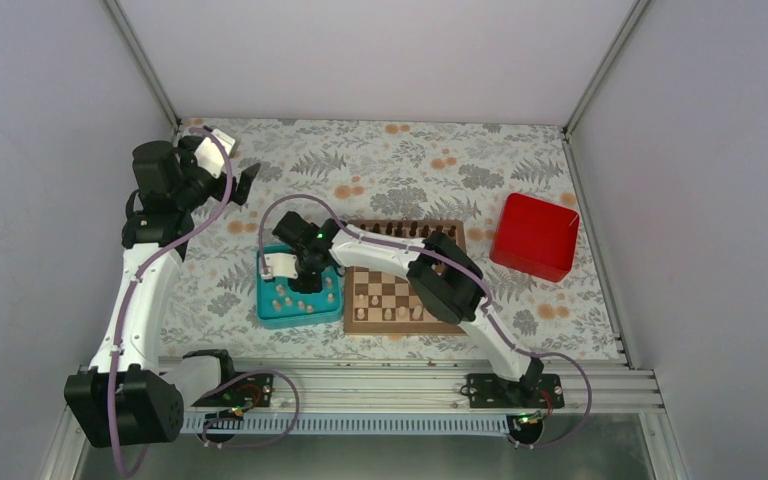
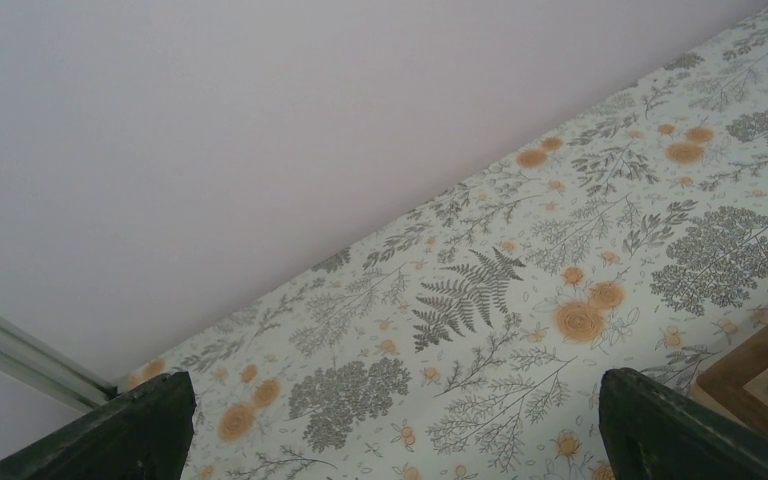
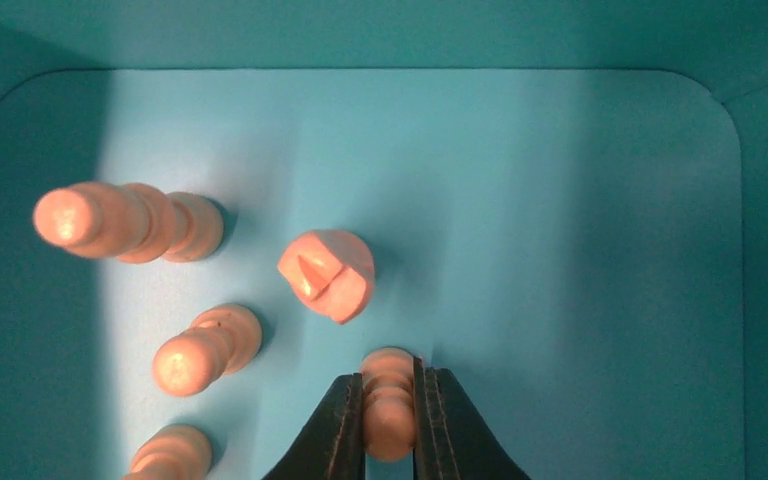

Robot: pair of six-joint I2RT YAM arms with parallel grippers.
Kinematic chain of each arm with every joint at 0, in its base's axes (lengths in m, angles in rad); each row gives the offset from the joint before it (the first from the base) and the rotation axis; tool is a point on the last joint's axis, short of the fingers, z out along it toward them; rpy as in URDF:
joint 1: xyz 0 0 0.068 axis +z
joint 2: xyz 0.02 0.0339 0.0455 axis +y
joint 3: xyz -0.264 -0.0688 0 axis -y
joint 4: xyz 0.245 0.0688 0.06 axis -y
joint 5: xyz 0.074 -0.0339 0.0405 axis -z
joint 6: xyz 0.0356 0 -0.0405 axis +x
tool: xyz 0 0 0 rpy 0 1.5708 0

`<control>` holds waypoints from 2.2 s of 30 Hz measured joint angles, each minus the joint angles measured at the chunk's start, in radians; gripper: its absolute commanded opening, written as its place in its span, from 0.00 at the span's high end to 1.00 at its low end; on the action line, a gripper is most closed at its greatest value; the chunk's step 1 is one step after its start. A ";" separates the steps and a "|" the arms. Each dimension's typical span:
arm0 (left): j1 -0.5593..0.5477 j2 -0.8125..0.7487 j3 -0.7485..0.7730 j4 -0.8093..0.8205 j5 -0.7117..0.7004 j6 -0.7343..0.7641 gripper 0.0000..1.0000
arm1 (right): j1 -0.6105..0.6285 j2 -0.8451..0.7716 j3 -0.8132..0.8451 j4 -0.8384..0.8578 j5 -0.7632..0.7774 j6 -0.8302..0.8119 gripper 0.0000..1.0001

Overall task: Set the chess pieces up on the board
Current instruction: Pick up the chess piece from the storage box, then place the chess piece on the chessboard.

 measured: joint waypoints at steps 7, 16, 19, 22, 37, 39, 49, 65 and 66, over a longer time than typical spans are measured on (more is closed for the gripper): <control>0.000 0.000 0.000 0.000 0.000 0.000 0.00 | -0.003 -0.106 -0.077 -0.001 0.026 0.001 0.96; 0.000 0.000 0.000 0.000 -0.002 0.000 0.00 | -0.056 -0.507 -0.319 -0.010 0.067 0.005 0.96; 0.000 0.000 0.000 0.000 -0.003 0.000 0.00 | -0.095 -0.633 -0.456 -0.016 0.076 0.011 0.96; 0.000 0.000 0.000 -0.001 -0.003 0.000 0.00 | -0.131 -0.718 -0.575 -0.028 0.083 0.019 0.96; 0.000 0.003 0.000 -0.001 -0.004 0.000 0.00 | -0.178 -0.820 -0.863 -0.016 0.081 0.047 0.96; 0.001 0.003 0.000 -0.001 -0.005 0.000 0.00 | -0.185 -0.811 -0.865 -0.011 0.078 0.046 0.96; 0.001 0.006 0.000 -0.001 -0.005 0.000 0.00 | -0.191 -0.769 -0.866 0.008 0.065 0.044 0.95; 0.006 0.014 0.000 -0.001 -0.005 0.000 0.00 | -0.203 -0.704 -0.866 0.009 0.058 0.041 0.88; 0.006 0.014 0.000 -0.001 -0.005 0.000 0.00 | -0.203 -0.704 -0.865 0.012 0.056 0.041 0.83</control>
